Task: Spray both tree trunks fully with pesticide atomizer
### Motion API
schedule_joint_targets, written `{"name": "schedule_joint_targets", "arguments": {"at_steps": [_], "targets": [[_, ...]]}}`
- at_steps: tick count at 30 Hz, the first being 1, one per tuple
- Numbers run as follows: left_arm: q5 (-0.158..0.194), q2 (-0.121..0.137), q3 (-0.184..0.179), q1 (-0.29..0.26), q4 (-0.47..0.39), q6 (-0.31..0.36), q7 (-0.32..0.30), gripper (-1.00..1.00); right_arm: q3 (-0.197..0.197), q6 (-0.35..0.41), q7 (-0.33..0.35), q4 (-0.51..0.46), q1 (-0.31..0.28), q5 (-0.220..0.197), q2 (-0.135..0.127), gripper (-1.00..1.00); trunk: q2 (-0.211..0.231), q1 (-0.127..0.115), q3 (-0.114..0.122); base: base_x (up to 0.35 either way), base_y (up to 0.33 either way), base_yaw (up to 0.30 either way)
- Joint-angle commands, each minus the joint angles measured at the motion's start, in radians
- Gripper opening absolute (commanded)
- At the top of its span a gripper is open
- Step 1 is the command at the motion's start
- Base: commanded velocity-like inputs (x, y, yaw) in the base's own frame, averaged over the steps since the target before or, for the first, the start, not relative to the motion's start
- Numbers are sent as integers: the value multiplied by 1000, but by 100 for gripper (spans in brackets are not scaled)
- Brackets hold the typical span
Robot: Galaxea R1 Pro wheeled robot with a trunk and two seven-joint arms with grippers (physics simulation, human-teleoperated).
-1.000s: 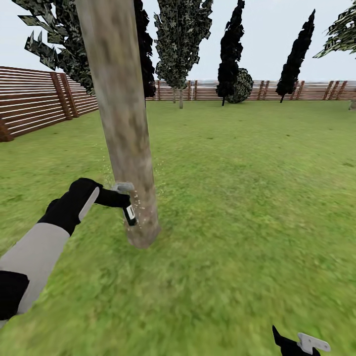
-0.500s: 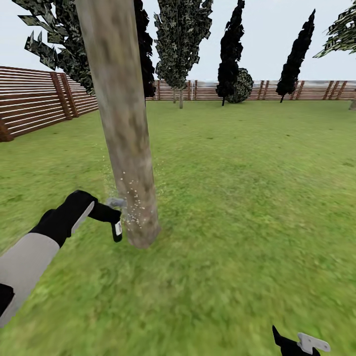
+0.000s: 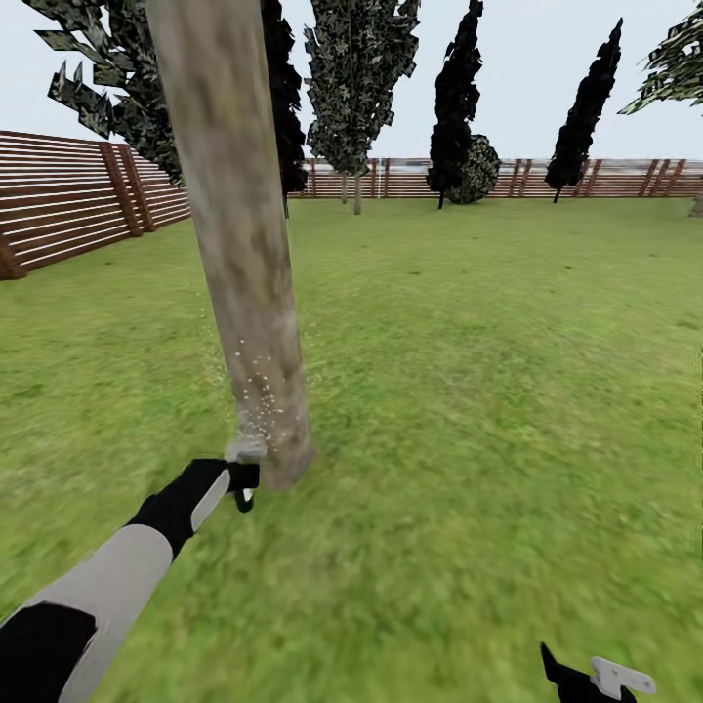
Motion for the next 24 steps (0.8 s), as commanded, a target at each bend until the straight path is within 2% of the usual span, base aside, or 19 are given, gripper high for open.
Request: {"name": "schedule_joint_targets", "arguments": {"at_steps": [1,2,3,5,6,8,9,10,12,17,21,24], "targets": [[10,-1,1,10,6,-3,23,-100,0,0,0,-1,0,0,0,100,0,0,0,52,-252,0],[13,-1,1,20,11,-9,34,-100,0,0,0,-1,0,-1,0,100,0,0,0,85,-261,0],[15,-1,1,44,29,-57,46,-100,0,0,0,-1,0,-1,2,100,0,0,0,153,-245,0],[19,-3,1,56,116,-162,62,-100,0,0,0,-1,0,-1,4,100,0,0,0,182,-234,0],[20,-4,1,58,133,-179,64,-100,0,0,0,-1,0,-1,4,100,0,0,0,166,-236,0],[21,-6,0,59,142,-189,67,-100,0,0,0,-1,0,-1,6,100,0,0,0,149,-242,0],[21,-15,0,59,142,-190,84,-100,0,0,0,-1,0,-1,6,100,0,0,0,141,-245,0],[20,-35,-1,59,141,-190,131,-100,0,0,0,-1,0,-1,6,100,0,0,0,139,-245,35],[22,-46,-2,59,139,-189,164,-100,0,0,-1,-1,0,-1,6,100,0,0,0,126,-251,119],[42,-53,-2,59,137,-186,165,-100,1,0,-1,-1,0,-1,6,100,0,0,0,26,-272,264],[44,-53,-2,59,137,-186,165,-100,1,0,-1,-1,0,-1,8,100,0,0,0,0,-276,276],[44,-64,-2,59,137,-186,165,-100,1,0,0,0,0,-1,8,100,0,0,0,82,-275,197]]}}
